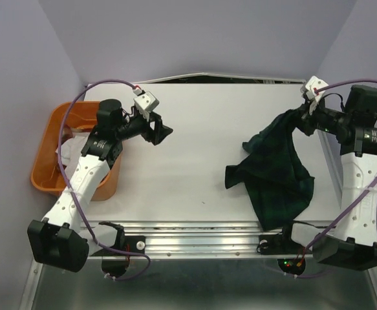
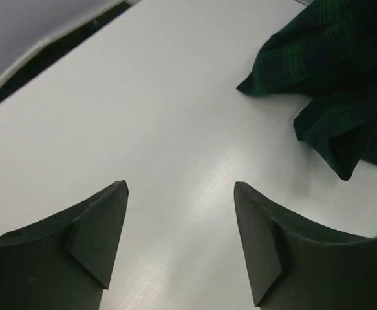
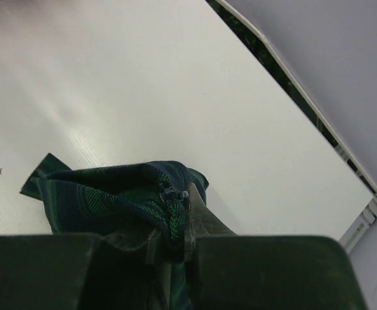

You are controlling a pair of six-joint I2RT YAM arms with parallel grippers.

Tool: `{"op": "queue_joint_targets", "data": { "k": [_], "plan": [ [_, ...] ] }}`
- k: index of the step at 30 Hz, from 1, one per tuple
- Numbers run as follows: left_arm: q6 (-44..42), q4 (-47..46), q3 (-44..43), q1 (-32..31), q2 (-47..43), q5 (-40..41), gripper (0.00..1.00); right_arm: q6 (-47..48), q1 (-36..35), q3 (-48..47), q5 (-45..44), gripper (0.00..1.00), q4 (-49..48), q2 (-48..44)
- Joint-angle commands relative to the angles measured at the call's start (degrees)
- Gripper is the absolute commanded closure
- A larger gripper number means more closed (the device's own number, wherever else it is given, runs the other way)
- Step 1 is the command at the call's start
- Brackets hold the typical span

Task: Fold and stack the skirts
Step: Flatten the skirt out

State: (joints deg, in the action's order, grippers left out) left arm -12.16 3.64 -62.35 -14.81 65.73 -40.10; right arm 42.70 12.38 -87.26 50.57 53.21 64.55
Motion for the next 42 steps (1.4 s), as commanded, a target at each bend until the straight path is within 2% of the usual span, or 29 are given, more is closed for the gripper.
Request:
{"op": "queue_joint_targets", "data": {
  "k": [1,2,6,12,15,20,28,32,37,38,42],
  "plan": [
    [-4.53,-0.75,2.22,-1.44,-0.96,-4.99,0.18,3.00,0.01,-8.53,9.29,0.99,3.12,-0.83],
    [-6.62,-0.30,2.75,-2.58,-0.52,-4.90,0.10,3.70,0.01,-7.93,8.42,0.99,3.91,-1.09],
    [-8.41,-3.09,8.10,-10.05,3.17,-2.27,0.02,3.27,0.01,-2.83,5.60,0.99,0.85,-4.26],
    [-2.27,-11.18,11.19,-19.28,11.23,-2.00,0.01,-5.59,0.01,-2.03,5.77,0.99,-6.35,-3.83],
    [0.29,-13.91,10.76,-21.13,15.45,-3.05,0.02,-8.06,0.01,-2.73,6.12,0.99,-7.77,-3.03],
    [-0.14,-14.27,9.09,-23.51,20.83,-8.32,0.01,-9.47,0.01,-2.74,6.39,0.99,-8.47,-2.24],
    [-3.22,-14.10,10.23,-28.08,20.93,-11.93,0.02,-9.30,0.01,-3.09,5.42,0.99,-8.30,-1.89],
    [-4.36,-10.86,9.62,-29.75,19.87,-12.81,0.01,-9.65,0.01,-2.91,5.16,0.99,-8.74,-1.71],
    [-1.12,-10.32,10.58,-31.42,17.24,-12.29,0.02,-9.12,0.01,-2.74,4.63,0.99,-8.65,-2.33],
    [1.76,-11.36,10.67,-31.77,16.97,-11.85,0.01,-9.21,0.01,-2.30,4.63,0.99,-8.82,-2.41],
    [1.79,-19.44,11.98,-33.27,15.74,-11.85,0.01,-9.82,0.01,-2.21,4.37,0.99,-9.09,-2.94]
  ]
}}
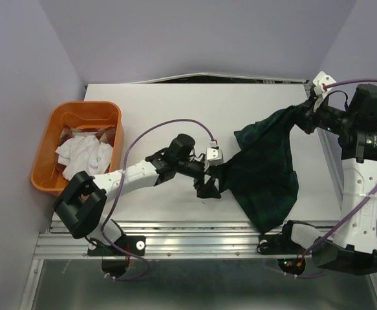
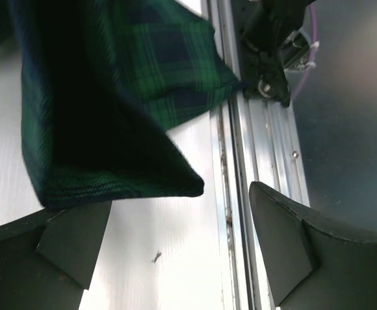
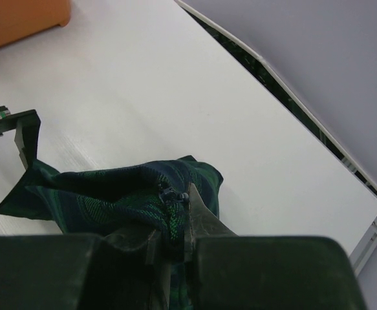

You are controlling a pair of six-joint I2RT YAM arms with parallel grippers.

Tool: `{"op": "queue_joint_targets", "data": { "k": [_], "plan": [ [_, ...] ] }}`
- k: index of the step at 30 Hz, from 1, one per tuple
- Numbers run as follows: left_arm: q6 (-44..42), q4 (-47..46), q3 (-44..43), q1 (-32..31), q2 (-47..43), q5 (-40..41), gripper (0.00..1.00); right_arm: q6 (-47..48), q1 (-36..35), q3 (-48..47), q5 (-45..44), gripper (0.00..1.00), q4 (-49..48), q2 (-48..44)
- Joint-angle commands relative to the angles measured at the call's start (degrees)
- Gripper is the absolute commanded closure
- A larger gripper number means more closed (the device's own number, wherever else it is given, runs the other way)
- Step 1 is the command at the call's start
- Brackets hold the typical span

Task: Fold and stack the skirts
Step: Flatten the skirt out

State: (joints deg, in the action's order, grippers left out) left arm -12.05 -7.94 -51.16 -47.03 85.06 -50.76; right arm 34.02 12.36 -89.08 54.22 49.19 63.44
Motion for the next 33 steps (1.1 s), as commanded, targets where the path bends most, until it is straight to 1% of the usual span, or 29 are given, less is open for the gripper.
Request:
{"op": "queue_joint_targets", "data": {
  "k": [1,6,7,9,11,17,18,20,21,22,23,24,25,26,27,28,29,30,31,33],
  "plan": [
    [1.68,-10.05,0.97,-1.14,-3.41,-1.18,0.01,-1.15,0.03,-0.31,0.63,0.99,-5.07,-1.92],
    [1.68,-10.34,-1.05,-2.37,-0.25,-1.18,0.01,-3.60,0.03,0.22,-0.95,0.99,-6.73,-2.27],
    [21.00,-10.34,-1.66,-2.54,0.19,23.97,0.02,-4.13,0.03,0.13,-1.22,0.99,-7.17,-2.18],
    [22.07,-10.42,-2.28,-3.16,1.25,26.24,0.02,-5.72,0.03,0.13,-1.92,0.99,-8.49,-2.09],
    [22.42,-9.99,-2.98,-3.77,1.69,27.03,0.02,-5.98,0.03,0.05,-2.62,0.99,-9.11,-2.09],
    [24.96,-8.15,-4.30,-5.44,3.18,33.53,0.03,-6.68,0.03,0.31,-2.62,1.00,-9.72,-2.35],
    [25.32,-7.44,-5.26,-5.45,3.62,35.80,0.09,-6.77,0.03,0.40,-2.62,0.99,-9.90,-2.44],
    [25.50,-5.59,-6.32,-5.36,4.68,38.70,0.19,-6.86,0.03,0.48,-2.80,0.99,-10.17,-2.53],
    [25.24,-5.50,-6.67,-5.36,5.20,39.07,0.26,-7.12,0.03,0.48,-2.89,0.99,-10.25,-2.53],
    [24.98,-5.50,-7.11,-5.27,5.21,39.60,0.45,-7.73,0.03,0.48,-3.58,0.99,-10.51,-2.53],
    [24.63,-5.59,-7.38,-4.92,5.21,39.69,0.56,-7.91,0.03,0.48,-4.03,0.99,-10.95,-2.53],
    [23.23,-5.42,-8.08,-4.57,4.77,39.60,0.77,-9.83,0.03,0.66,-6.03,0.99,-11.48,-2.53],
    [22.00,-4.98,-8.69,-4.13,4.25,39.77,0.90,-11.24,0.03,0.92,-7.79,0.99,-12.44,-2.62],
    [20.42,-3.15,-9.48,-2.82,3.72,40.56,1.00,-12.56,0.03,1.36,-10.33,0.99,-15.50,-2.79],
    [16.49,-1.48,-10.71,-1.76,2.15,41.00,1.00,-14.23,0.03,2.06,-13.06,0.99,-17.01,-2.80],
    [14.53,0.89,-12.63,-0.45,1.09,41.09,1.00,-15.11,0.03,2.07,-18.91,0.99,-19.37,-2.62],
    [12.69,1.70,-13.61,1.39,0.03,40.83,1.00,-16.08,0.03,2.15,-22.10,0.99,-20.53,-1.92],
    [10.15,2.92,-15.01,5.41,-1.89,40.22,1.00,-16.87,0.03,2.24,-24.92,0.99,-21.75,-1.57],
    [5.77,6.07,-19.11,7.37,-2.52,40.48,1.00,-18.27,0.03,2.24,-30.08,0.99,-24.03,-0.43],
    [0.65,10.99,-24.84,11.41,-2.62,41.35,1.00,-19.42,0.03,2.07,-33.46,0.99,-25.36,0.71]
  ]
}}
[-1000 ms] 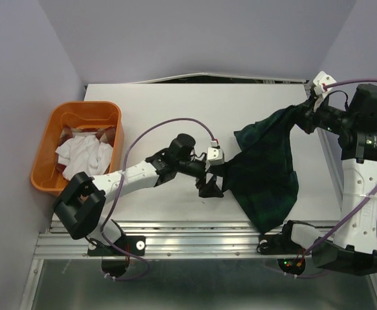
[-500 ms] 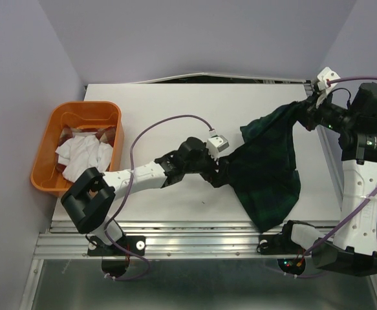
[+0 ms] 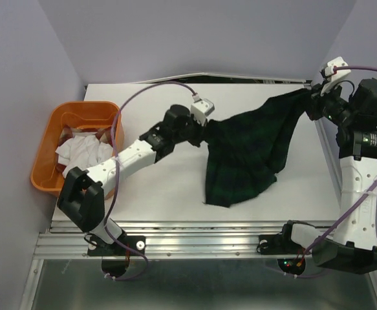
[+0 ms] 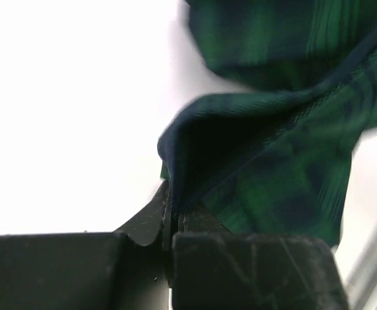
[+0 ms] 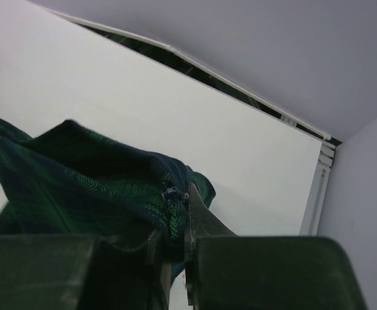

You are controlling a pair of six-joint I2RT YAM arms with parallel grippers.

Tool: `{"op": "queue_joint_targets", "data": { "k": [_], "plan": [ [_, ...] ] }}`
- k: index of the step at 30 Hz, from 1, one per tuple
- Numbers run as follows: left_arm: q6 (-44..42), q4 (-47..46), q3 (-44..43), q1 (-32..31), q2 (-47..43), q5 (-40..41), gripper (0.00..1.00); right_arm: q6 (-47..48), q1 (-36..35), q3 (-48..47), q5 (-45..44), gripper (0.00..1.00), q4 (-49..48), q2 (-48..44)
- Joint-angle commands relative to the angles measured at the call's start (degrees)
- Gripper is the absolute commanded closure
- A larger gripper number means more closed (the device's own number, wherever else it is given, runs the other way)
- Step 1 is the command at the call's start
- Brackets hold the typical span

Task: Fold and stack the skirts
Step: Flatten the skirt out

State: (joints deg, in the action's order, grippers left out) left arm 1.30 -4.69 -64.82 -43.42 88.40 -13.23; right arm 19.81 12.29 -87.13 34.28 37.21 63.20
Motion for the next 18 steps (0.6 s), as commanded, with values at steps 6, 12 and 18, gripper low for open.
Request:
{"op": "queue_joint_targets", "data": {
  "k": [6,12,18],
  "plan": [
    [-26.87,25.68,-28.08,9.23,-7.45,5.84,1.00,-3.21,0.10,-0.14,-12.14,0.99,-12.52,2.20],
    [-31.87,34.30,-28.00,9.23,-14.29,12.62,1.00,7.24,0.10,2.14,-6.96,0.99,-6.29,-3.42],
    [-33.38,39.05,-24.92,9.49,-25.45,15.61,1.00,19.55,0.10,2.24,-2.38,0.99,5.84,-12.21]
  ]
}}
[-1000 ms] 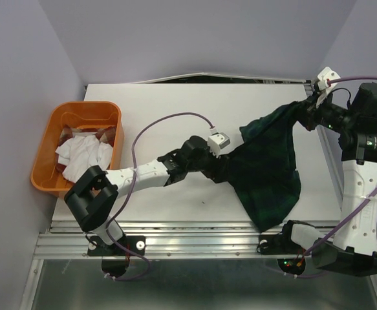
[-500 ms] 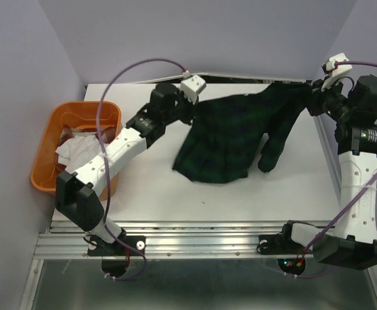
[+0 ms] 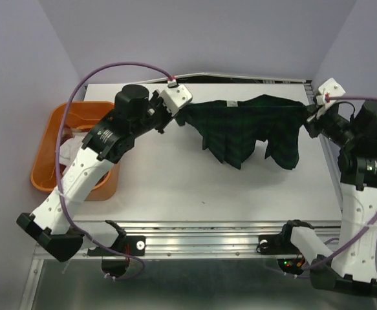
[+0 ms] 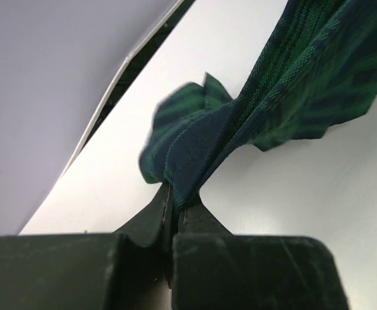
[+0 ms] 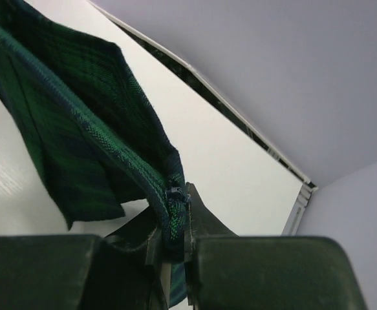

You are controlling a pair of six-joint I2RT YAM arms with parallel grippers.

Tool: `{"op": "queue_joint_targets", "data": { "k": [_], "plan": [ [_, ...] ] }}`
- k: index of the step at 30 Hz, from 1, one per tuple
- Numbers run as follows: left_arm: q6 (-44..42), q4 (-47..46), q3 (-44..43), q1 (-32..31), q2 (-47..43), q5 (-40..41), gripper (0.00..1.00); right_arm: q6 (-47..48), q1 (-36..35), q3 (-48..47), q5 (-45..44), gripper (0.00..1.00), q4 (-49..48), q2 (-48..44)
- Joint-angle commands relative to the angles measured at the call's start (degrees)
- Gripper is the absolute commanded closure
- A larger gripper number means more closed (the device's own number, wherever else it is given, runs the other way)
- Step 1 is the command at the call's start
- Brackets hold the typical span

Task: Fold and stack the skirts
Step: Flatten the skirt out

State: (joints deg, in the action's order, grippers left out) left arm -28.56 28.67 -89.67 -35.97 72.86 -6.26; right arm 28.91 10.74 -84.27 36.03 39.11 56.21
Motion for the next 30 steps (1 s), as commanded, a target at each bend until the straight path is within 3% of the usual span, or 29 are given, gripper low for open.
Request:
{"op": "queue_joint_targets", "data": {
  "k": [1,5,9,15,17,19,20,22,23,25,27,30],
  "plan": [
    [-3.70,6.83,0.02,2.13,-11.06,8.37,1.00,10.82,1.65,-1.15,-4.65,0.99,6.30,-6.10],
    [-3.70,8.77,-1.47,2.13,-13.97,7.49,1.00,11.44,1.65,-3.70,-5.53,0.99,9.48,-7.87],
    [-2.91,7.64,-0.34,2.13,-11.18,7.23,1.00,9.16,1.65,-2.05,-6.93,0.99,8.10,-4.45],
    [0.95,0.61,4.24,2.21,0.15,7.75,0.96,3.27,1.65,-0.19,-7.47,0.95,1.14,11.01],
    [1.66,-0.27,1.71,2.30,8.41,8.28,0.87,0.90,1.65,-1.07,-4.75,0.66,0.70,17.75],
    [3.41,-1.50,-1.46,3.88,17.61,6.53,0.70,-2.08,1.65,-0.90,-5.35,0.18,-0.61,22.08],
    [4.12,-1.86,-6.78,4.41,20.80,6.53,0.49,-3.32,1.65,-1.42,-6.66,0.14,-0.96,24.54],
    [5.52,-0.81,-14.53,6.43,30.99,3.28,0.36,-6.47,1.65,-3.61,-9.21,0.05,-0.62,32.10],
    [7.09,2.50,-24.14,7.13,34.16,2.84,0.21,-7.62,1.65,-7.19,-11.92,0.00,0.25,34.39],
    [9.12,10.74,-40.83,9.24,43.74,1.17,0.15,-7.55,1.65,-12.11,-14.75,0.00,1.92,39.58],
    [10.44,13.34,-46.46,10.38,47.19,0.02,0.15,-7.99,1.65,-14.33,-15.11,0.00,2.28,41.61],
    [10.10,8.00,-35.01,11.18,41.77,-0.85,0.14,-6.67,1.65,-15.05,-10.64,0.09,3.69,42.50]
  ]
}}
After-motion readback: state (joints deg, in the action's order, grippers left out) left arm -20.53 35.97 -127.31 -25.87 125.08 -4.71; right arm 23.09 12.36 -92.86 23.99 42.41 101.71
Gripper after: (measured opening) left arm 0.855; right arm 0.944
